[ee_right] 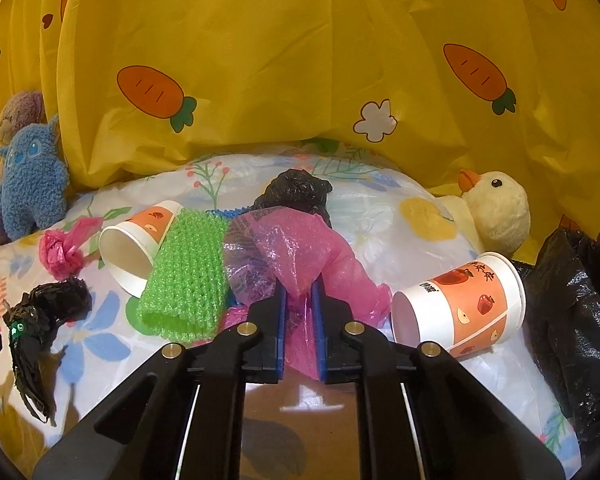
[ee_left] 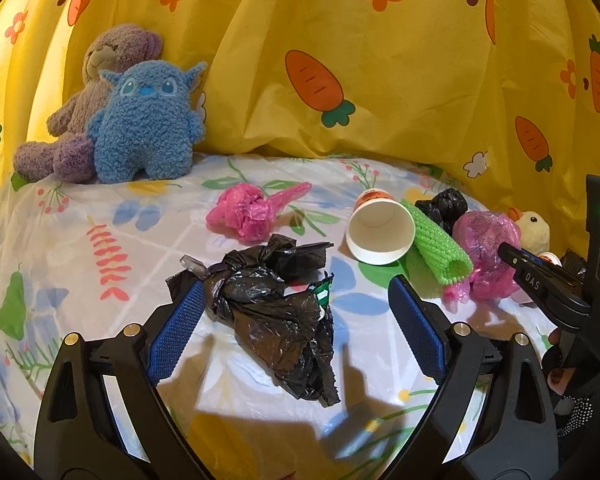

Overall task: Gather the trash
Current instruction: 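Grasp the pink plastic bag with the right tool while the left tool grasps the black bag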

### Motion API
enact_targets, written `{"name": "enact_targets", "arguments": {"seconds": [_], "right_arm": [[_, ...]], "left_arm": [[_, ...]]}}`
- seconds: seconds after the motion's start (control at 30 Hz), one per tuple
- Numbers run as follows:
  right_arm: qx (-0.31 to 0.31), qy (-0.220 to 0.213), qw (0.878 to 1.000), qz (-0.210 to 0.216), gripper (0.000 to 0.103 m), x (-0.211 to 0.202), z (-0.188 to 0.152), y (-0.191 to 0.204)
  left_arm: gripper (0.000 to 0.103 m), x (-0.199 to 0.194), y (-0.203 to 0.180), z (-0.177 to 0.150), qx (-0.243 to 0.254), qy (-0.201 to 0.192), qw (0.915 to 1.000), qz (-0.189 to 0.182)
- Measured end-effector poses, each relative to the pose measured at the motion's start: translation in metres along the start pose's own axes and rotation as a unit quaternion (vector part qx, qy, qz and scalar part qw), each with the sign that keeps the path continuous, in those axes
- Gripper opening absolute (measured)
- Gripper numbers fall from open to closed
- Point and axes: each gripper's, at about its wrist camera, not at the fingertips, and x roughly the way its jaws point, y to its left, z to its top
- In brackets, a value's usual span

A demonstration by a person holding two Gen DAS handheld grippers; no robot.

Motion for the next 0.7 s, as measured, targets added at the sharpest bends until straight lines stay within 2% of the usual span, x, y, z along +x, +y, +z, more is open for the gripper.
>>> {"name": "enact_targets", "arguments": {"seconds": [0.13, 0.43, 0.5, 0.6, 0.7], "right_arm": [[0.011, -0.015, 1.000, 0.002, 0.009, -0.006, -0.001, -0.004], [0.021, -0.056, 0.998, 0.022, 0.009, -0.044, -0.003, -0.015], [0.024, -0.063, 0.997, 0.028, 0.009, -0.053, -0.005, -0.017], [0.029, -0.067, 0.997, 0.036, 0.009, -0.064, -0.010, -0.023], [0.038, -0.072, 0.996, 0.044, 0.009, -0.078, -0.016, -0.027]], "left_arm": [[0.078, 0.009, 0.001, 0.000, -0.003, 0.023, 0.9997, -0.004], [0.032, 0.031, 0.003, -0.002, -0.009, 0.079, 0.9966, -0.023], [0.017, 0.032, 0.005, -0.003, -0.012, 0.083, 0.9960, -0.032], [0.008, 0.033, 0.007, -0.002, -0.020, 0.085, 0.9954, -0.040], [0.006, 0.029, 0.010, -0.002, -0.029, 0.076, 0.9955, -0.049]]}}
